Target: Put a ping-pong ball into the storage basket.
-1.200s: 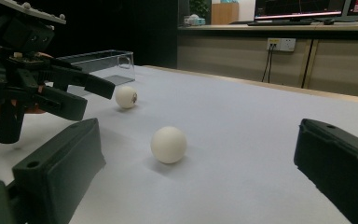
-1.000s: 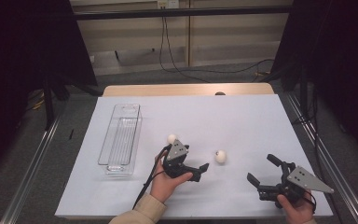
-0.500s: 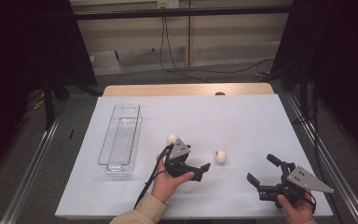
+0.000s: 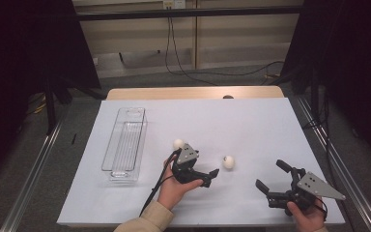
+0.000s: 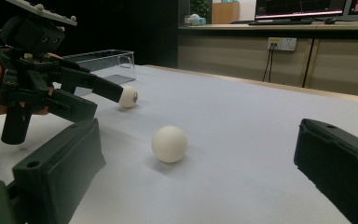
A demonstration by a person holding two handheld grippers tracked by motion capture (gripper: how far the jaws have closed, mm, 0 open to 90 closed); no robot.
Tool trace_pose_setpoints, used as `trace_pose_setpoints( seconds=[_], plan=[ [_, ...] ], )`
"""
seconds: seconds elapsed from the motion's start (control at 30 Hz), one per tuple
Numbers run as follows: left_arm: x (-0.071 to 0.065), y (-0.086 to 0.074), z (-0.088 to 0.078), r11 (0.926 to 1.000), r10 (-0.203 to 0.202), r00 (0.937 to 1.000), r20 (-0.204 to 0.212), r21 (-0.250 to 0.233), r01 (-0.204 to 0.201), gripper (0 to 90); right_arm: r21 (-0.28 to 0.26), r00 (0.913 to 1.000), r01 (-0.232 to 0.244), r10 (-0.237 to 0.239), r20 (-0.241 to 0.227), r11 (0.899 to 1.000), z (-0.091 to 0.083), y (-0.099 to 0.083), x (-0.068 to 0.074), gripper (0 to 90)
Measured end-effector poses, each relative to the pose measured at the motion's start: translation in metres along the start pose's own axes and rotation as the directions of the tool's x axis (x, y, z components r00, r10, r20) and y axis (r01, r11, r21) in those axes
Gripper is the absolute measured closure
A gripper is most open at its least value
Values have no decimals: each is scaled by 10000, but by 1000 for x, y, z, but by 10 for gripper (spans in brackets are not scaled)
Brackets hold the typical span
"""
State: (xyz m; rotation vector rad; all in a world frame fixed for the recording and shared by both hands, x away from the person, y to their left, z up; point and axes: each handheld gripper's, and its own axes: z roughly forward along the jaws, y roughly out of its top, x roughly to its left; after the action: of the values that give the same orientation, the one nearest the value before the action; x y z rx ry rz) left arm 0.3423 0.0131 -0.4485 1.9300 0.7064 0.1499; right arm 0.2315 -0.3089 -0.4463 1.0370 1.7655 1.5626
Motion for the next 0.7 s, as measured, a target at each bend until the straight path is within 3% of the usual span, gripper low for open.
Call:
trace_pose_setpoints(
  seconds=[0.7],
  plan=[
    [-2,3,8,9990,7,10000,16,442,-8,26,-15,10000,7,-7,19,10000,0,0,0,5]
  ],
)
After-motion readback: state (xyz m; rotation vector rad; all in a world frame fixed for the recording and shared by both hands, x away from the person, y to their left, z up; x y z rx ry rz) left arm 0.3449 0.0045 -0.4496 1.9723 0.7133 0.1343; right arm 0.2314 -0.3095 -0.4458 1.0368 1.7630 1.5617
